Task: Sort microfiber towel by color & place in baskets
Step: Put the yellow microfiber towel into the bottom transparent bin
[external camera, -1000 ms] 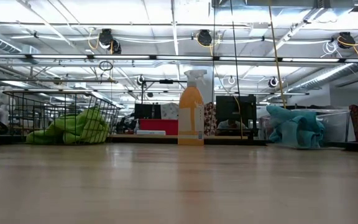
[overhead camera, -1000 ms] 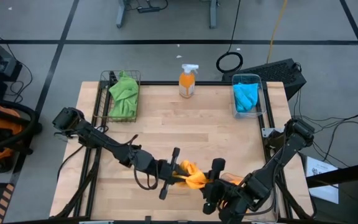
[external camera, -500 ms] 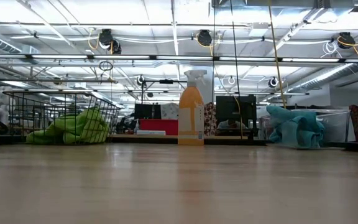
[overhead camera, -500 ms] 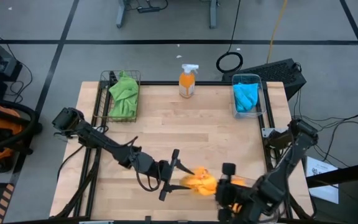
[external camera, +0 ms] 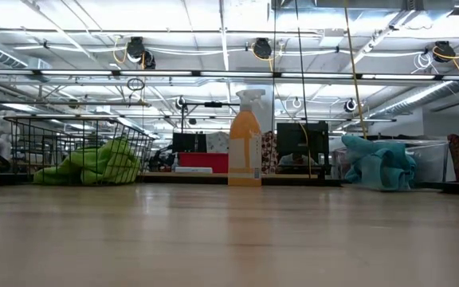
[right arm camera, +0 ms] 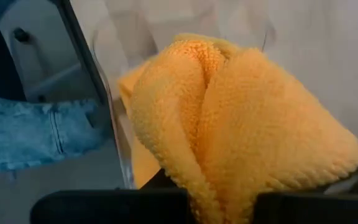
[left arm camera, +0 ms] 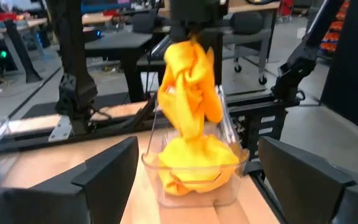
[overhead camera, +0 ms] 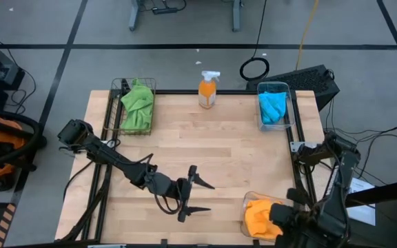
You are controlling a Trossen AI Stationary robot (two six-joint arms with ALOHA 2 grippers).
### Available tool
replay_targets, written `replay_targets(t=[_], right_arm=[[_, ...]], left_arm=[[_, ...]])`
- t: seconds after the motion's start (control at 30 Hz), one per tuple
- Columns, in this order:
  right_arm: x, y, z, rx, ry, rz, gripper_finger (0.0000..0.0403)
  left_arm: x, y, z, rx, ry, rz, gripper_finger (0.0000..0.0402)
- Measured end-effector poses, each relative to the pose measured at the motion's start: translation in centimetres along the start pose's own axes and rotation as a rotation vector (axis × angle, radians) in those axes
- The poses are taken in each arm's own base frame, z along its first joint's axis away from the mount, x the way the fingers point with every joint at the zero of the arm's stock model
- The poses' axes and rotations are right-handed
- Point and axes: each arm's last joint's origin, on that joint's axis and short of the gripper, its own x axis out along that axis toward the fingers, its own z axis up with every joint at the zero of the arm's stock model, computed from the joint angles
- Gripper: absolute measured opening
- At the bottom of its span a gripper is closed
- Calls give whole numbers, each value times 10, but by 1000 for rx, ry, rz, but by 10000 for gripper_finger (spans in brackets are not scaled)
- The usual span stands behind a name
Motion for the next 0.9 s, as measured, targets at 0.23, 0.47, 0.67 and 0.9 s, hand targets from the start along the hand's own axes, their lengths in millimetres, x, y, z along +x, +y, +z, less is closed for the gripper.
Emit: replay_targets(t=[0.23,0.47,0.67,0.9], right_arm=[[22,10,-24,23,122,-72,7],[57,12,-37,20,188,-112,7],[87,8,-38,-32,196,-131,8],[118,6,-36,-62,190,-85,10]], left_arm=[[0,1,-4,-10,41,27,336],[-1,-1,-5,-7,52,24,336],[-1,-1,-5,-10,50,25,336],[-1,-1,-5,-32,55,25,336]])
